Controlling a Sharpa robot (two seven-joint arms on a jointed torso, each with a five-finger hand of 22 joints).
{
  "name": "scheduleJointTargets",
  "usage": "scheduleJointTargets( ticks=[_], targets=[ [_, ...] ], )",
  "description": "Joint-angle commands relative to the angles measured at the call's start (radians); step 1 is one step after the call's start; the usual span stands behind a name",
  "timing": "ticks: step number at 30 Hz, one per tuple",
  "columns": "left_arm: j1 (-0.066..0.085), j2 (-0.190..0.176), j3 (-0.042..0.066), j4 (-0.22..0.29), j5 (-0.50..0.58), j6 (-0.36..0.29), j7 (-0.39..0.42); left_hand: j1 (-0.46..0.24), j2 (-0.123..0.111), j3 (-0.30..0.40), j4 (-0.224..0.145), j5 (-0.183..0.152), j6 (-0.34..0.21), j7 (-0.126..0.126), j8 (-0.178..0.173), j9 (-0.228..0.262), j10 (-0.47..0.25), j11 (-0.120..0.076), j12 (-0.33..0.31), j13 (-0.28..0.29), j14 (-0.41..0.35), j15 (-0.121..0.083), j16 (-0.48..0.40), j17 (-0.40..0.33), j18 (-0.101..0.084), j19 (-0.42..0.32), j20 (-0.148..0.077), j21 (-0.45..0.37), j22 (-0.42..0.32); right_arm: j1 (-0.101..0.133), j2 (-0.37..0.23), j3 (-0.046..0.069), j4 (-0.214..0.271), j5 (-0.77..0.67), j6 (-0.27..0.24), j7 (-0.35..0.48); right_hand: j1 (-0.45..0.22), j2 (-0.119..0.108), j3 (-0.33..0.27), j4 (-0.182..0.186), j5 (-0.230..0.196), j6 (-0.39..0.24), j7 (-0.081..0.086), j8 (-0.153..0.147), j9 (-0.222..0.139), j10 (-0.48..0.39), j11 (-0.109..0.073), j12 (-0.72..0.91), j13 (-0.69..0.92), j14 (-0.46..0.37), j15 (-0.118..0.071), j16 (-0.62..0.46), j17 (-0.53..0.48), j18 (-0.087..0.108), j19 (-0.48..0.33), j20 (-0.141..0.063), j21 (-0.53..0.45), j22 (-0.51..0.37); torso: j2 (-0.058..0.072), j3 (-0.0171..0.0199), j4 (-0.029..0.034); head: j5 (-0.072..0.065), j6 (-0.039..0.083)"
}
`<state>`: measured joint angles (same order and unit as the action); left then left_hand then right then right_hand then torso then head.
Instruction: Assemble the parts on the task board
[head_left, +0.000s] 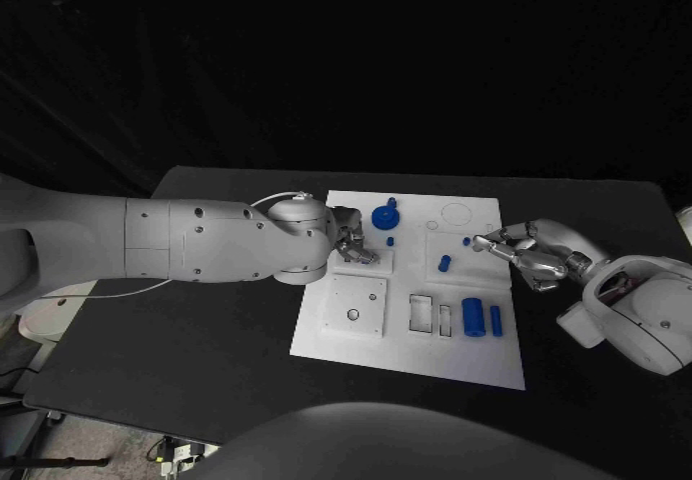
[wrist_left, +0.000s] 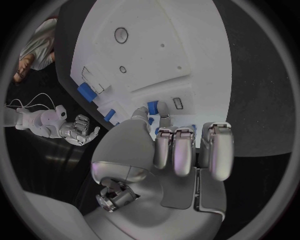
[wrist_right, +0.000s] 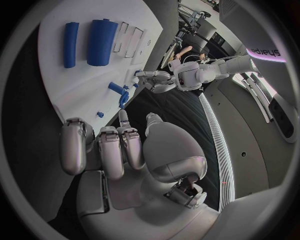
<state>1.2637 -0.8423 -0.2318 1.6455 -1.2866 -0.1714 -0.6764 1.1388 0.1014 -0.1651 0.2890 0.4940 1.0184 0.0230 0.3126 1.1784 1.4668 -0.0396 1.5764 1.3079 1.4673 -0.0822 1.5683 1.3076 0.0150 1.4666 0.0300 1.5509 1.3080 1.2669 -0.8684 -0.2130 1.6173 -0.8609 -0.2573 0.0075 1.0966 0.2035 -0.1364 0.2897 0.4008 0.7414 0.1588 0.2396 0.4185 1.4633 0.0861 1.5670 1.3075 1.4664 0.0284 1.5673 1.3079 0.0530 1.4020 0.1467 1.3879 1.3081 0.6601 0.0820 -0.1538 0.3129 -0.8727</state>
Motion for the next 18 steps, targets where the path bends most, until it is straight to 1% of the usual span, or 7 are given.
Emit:
scheduleJointTargets(
  ticks=[1,4,6,11,15,18],
  targets=[
    [-0.001,0.003,0.0,0.0,0.029,0.014,0.004,0.016,-0.001,0.001,-0.001,0.022,0.008,0.0,-0.008,-0.001,0.104,0.002,-0.006,0.263,0.104,0.001,0.002,0.263,-0.009,0.089,0.003,-0.004,0.255,-0.001,0.0,0.0,0.0,-0.007,0.019,-0.002,0.01,0.003,-0.004,-0.002,0.003,0.004,0.005,0.002,-0.001,0.107,0.006,0.004,0.263,0.104,0.008,0.003,0.263,0.004,-0.009,-0.001,-0.007,0.187,0.0,0.0003,0.0001,0.001,0.0],
    [-0.002,0.004,0.0,-0.001,0.039,0.014,0.005,0.026,-0.003,0.005,-0.001,0.041,0.01,-0.001,-0.011,-0.001,0.104,0.001,-0.006,0.263,0.104,0.0,0.002,0.263,-0.009,0.089,0.002,-0.004,0.255,-0.002,0.001,0.0,-0.001,-0.007,0.019,-0.003,0.01,0.003,-0.004,-0.002,0.004,0.004,0.005,0.002,-0.001,0.107,0.006,0.004,0.263,0.104,0.008,0.003,0.263,0.005,-0.01,-0.001,-0.008,0.186,-0.001,0.0003,0.0004,0.0,0.0],
    [-0.003,0.005,0.0,-0.002,0.043,0.013,0.006,0.038,-0.006,0.01,-0.001,0.068,0.011,-0.003,-0.014,-0.001,0.104,-0.001,-0.006,0.263,0.104,-0.001,0.002,0.263,-0.009,0.089,0.002,-0.004,0.254,-0.002,0.001,0.0,-0.001,-0.007,0.019,-0.003,0.01,0.003,-0.004,-0.002,0.004,0.004,0.005,0.002,-0.001,0.107,0.006,0.004,0.263,0.104,0.008,0.003,0.263,0.005,-0.01,-0.001,-0.008,0.186,0.0,0.0003,0.0004,0.001,0.0],
    [-0.004,0.006,0.0,-0.003,0.05,0.009,0.007,0.065,-0.012,0.026,-0.002,0.123,0.014,-0.006,-0.018,0.0,0.104,-0.003,-0.006,0.263,0.104,-0.003,0.002,0.263,-0.009,0.089,0.0,-0.004,0.255,-0.003,0.001,0.0,-0.002,-0.007,0.02,-0.003,0.011,0.004,-0.003,-0.002,0.004,0.004,0.005,0.002,-0.002,0.107,0.007,0.004,0.263,0.104,0.008,0.003,0.263,0.005,-0.012,0.0,-0.01,0.186,0.0,-0.0003,0.0006,0.001,0.0],
    [-0.004,0.007,0.0,-0.003,0.053,0.004,0.009,0.081,-0.015,0.04,-0.001,0.153,0.017,-0.008,-0.02,0.002,0.104,-0.005,-0.006,0.263,0.104,-0.005,0.002,0.263,-0.009,0.09,-0.002,-0.003,0.255,-0.004,0.001,0.0,-0.002,-0.007,0.022,-0.004,0.011,0.004,-0.003,-0.002,0.004,0.004,0.005,0.002,-0.002,0.107,0.007,0.004,0.263,0.104,0.008,0.003,0.263,0.005,-0.013,0.0,-0.011,0.185,0.0,-0.0003,0.0005,0.001,0.0],
    [-0.005,0.007,0.0,-0.002,0.055,-0.003,0.01,0.088,-0.017,0.047,-0.001,0.165,0.019,-0.009,-0.02,0.003,0.104,-0.006,-0.006,0.263,0.104,-0.005,0.002,0.263,-0.009,0.09,-0.003,-0.002,0.255,-0.004,0.001,-0.001,-0.003,-0.007,0.022,-0.005,0.011,0.004,-0.003,-0.002,0.004,0.004,0.005,0.002,-0.002,0.107,0.007,0.004,0.263,0.104,0.008,0.003,0.263,0.005,-0.013,0.0,-0.011,0.185,0.0,-0.0008,0.0,0.001,0.0]
  ],
)
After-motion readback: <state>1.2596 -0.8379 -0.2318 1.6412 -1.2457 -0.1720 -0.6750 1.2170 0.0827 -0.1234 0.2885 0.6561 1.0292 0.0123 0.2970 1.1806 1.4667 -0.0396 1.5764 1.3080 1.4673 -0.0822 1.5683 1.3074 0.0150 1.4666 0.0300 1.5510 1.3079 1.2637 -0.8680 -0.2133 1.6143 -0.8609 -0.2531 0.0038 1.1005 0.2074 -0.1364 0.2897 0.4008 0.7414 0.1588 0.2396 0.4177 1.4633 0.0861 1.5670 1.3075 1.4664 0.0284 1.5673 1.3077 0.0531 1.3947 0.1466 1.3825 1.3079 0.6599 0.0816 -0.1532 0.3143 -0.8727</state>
